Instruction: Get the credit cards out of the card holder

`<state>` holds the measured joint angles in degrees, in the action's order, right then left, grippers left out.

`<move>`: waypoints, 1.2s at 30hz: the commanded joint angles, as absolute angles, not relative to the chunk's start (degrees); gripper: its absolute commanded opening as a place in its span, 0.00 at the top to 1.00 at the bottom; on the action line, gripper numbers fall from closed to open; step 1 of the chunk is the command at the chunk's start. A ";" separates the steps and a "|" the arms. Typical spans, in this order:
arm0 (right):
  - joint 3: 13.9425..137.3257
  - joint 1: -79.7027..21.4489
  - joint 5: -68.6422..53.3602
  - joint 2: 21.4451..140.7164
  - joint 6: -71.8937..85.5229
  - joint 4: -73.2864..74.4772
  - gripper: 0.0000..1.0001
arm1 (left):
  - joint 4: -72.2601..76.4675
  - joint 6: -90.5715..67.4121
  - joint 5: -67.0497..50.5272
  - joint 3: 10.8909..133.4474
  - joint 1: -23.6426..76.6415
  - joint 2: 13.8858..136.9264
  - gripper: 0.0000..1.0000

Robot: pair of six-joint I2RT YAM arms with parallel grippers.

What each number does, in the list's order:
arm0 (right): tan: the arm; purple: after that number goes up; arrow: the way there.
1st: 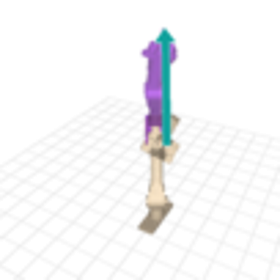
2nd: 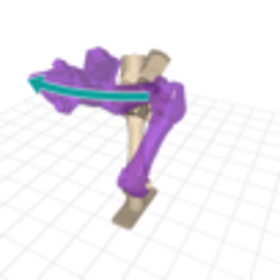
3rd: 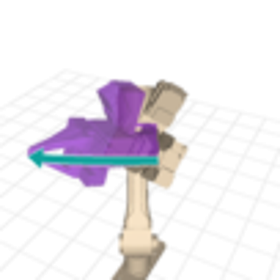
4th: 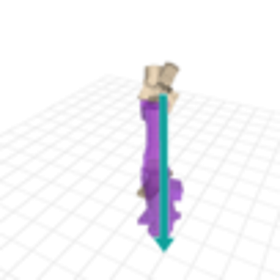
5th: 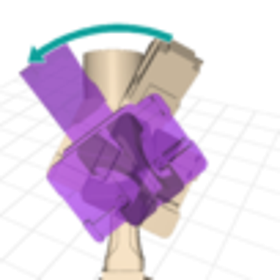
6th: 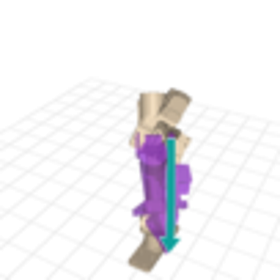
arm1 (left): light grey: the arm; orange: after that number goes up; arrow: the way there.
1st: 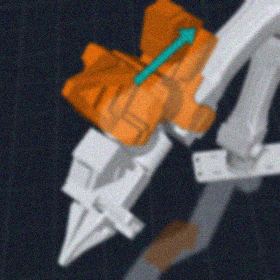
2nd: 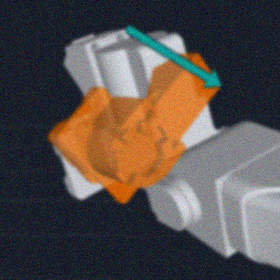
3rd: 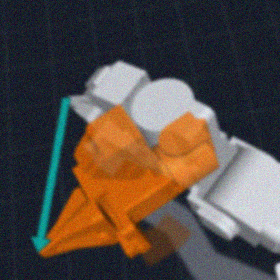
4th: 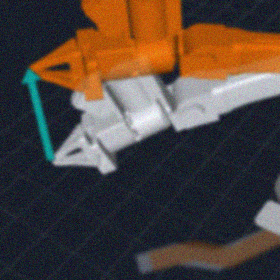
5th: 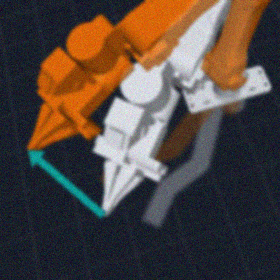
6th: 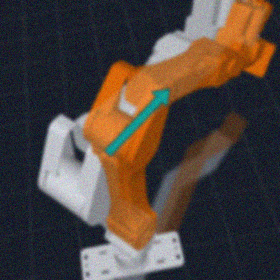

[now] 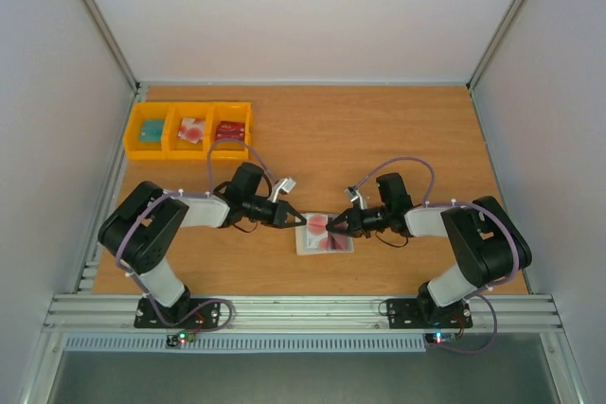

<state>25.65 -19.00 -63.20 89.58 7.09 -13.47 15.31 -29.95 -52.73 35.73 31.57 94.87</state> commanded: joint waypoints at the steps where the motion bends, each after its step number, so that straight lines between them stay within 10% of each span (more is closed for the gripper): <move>1: 26.87 -18.81 -58.44 86.10 3.17 -4.35 0.99 | 9.43 -21.18 -56.13 37.74 30.82 98.23 1.00; 19: 31.96 -18.71 -53.22 89.01 -1.60 8.46 0.96 | 3.95 -18.44 -58.11 41.26 29.16 103.46 1.00; 28: 32.29 -19.07 -53.69 89.25 -0.58 6.82 0.76 | 4.33 -14.06 -59.36 41.64 29.83 102.55 1.00; 36: 42.63 -19.29 -39.51 74.70 -6.21 31.81 0.74 | 6.61 -14.61 -58.85 40.18 29.88 101.52 1.00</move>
<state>36.69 -19.07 -47.77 83.02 -2.72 18.98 3.95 -15.99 -57.69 40.51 29.65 102.56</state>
